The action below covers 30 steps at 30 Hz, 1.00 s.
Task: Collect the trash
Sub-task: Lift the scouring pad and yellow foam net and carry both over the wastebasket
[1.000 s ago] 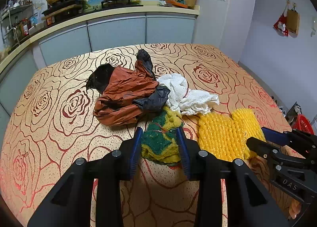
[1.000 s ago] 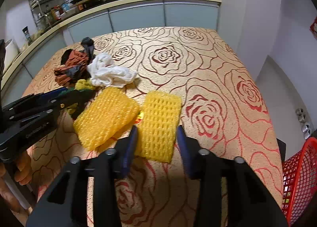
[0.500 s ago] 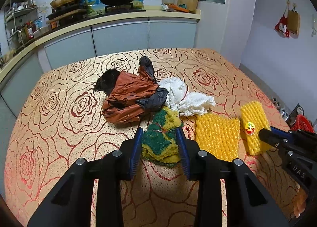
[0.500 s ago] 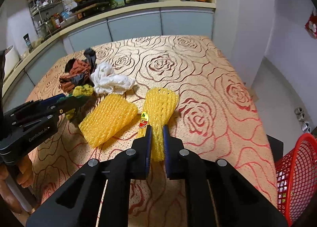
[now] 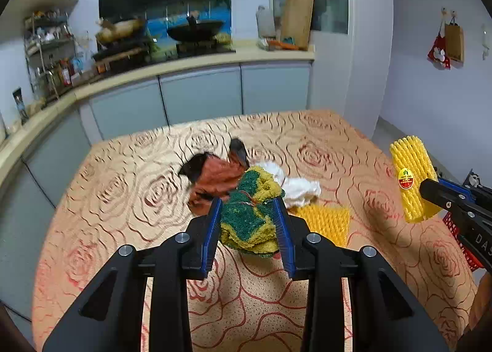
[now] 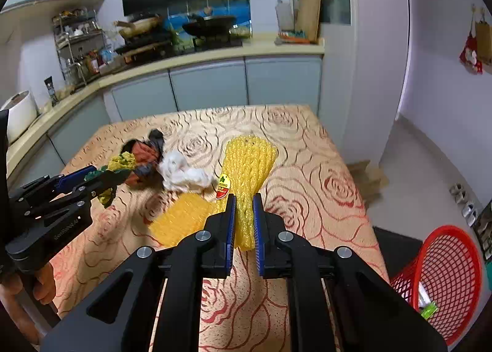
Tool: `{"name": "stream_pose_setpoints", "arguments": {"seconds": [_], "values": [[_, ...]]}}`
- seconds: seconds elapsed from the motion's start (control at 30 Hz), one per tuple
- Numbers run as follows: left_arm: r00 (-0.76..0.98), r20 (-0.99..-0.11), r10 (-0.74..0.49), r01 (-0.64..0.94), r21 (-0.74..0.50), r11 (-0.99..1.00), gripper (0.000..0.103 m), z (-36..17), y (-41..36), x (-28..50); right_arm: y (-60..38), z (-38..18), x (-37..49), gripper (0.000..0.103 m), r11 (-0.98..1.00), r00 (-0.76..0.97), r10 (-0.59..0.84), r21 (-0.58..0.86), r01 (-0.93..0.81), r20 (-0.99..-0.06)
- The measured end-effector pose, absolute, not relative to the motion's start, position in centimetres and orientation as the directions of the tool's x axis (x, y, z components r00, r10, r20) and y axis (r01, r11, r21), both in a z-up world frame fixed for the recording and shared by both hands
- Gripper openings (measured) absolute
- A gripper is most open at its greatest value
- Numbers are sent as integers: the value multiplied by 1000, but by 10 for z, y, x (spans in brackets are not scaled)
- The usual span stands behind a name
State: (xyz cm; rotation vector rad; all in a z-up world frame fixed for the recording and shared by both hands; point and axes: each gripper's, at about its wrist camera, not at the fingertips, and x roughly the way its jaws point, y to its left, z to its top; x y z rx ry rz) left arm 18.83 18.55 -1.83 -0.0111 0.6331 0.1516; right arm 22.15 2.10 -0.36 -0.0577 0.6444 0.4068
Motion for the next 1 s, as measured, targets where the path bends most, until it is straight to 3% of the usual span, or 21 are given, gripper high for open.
{"name": "stream_pose_setpoints", "arguments": {"seconds": [0.5, 1.0], "values": [[860, -493, 134, -140, 25, 990, 32, 26, 166, 162, -6, 37, 190, 11, 924, 788, 363, 84, -373, -497], [890, -456, 17, 2, 42, 999, 32, 41, 97, 163, -75, 54, 178, 11, 961, 850, 275, 98, -259, -450]]}}
